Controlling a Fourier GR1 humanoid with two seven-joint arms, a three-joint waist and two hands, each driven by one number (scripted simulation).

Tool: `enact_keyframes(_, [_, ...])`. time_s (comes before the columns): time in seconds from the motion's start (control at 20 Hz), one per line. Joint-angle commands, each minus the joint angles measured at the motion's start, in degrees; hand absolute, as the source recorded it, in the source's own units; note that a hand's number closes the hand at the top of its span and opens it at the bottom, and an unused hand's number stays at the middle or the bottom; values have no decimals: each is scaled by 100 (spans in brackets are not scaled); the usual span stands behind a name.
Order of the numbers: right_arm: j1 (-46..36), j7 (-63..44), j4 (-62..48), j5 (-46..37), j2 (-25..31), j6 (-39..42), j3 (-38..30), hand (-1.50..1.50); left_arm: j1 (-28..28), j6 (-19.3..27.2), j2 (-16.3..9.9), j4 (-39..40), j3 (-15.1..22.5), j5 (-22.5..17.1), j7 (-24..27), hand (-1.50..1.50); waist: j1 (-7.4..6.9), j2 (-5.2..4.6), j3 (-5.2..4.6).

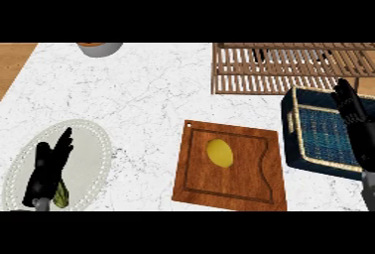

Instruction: Pick the lemon from the cutting board and place it in the basket

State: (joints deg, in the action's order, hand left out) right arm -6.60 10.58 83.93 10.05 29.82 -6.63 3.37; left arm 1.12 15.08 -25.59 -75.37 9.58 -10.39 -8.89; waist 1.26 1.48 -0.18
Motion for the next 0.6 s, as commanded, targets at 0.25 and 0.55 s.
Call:
enact_keyframes(0.25, [-1384, -20, 662, 1297, -1438, 2220, 1828, 150, -272, -516, 576, 48, 481, -240, -117, 0, -1017, -331, 28])
enact_keyframes(0.55, [-1249, 443, 989, -78, -1881, 2832, 3851, -150, 154, -642, 415, -71, 283, -493, -326, 0, -370, -129, 20])
